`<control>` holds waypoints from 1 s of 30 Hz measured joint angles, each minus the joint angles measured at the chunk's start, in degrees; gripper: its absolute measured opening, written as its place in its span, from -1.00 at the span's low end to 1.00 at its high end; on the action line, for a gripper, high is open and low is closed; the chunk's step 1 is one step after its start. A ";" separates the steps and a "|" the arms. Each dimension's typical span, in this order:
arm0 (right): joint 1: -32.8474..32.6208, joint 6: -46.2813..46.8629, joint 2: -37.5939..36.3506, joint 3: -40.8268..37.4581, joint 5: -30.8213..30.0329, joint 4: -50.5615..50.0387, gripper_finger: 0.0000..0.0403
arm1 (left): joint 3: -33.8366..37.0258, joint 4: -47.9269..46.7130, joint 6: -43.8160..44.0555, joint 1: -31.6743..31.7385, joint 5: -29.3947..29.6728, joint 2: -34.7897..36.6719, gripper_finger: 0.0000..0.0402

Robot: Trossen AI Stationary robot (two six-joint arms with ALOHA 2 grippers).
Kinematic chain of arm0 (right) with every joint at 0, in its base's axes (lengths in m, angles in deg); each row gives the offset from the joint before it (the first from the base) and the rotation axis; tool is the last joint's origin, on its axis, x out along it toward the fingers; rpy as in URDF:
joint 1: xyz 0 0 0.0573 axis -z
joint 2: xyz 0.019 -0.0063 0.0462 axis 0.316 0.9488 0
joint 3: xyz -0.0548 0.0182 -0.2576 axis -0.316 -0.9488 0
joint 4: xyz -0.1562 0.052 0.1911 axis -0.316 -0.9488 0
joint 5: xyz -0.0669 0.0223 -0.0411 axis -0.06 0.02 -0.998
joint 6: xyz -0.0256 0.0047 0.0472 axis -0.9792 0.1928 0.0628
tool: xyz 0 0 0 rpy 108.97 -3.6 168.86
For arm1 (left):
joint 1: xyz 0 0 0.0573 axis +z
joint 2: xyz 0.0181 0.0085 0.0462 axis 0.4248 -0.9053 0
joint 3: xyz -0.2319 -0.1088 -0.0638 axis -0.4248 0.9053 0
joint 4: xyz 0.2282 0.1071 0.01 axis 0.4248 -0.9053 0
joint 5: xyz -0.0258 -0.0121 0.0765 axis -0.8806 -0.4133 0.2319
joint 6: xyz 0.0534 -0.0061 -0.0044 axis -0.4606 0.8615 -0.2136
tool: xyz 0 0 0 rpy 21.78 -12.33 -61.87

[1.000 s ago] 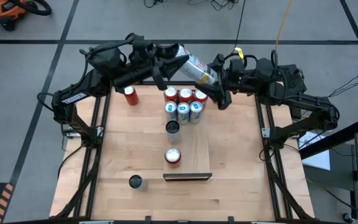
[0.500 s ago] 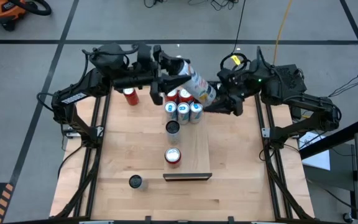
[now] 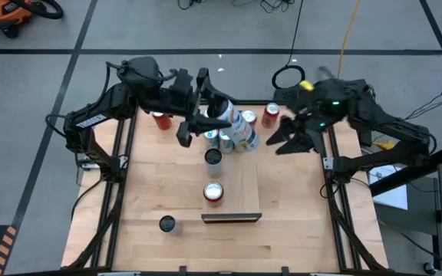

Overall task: Place canned beverage on shelf
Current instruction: Put the top white and yellow soda can on the shelf aligned with the other white and yellow soda can

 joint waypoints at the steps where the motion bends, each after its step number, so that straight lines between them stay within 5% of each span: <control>1: 0.00 0.02 -1.07 0.00 -1.90 1.20 0.52 | 0.00 -1.33 -1.00 0.00 -0.47 0.00 0.25; 11: -3.43 -9.41 -0.66 3.29 -20.76 13.92 0.54 | 0.00 -4.98 -2.17 0.00 -1.03 -2.61 0.25; 23: -4.94 -20.90 12.25 27.03 -23.59 -16.92 0.62 | 0.00 -4.97 0.85 0.05 6.72 -3.80 0.25; 30: -4.89 -22.92 15.73 29.73 -20.00 -19.25 0.62 | 0.00 -5.80 -0.64 -0.11 6.52 -4.50 0.25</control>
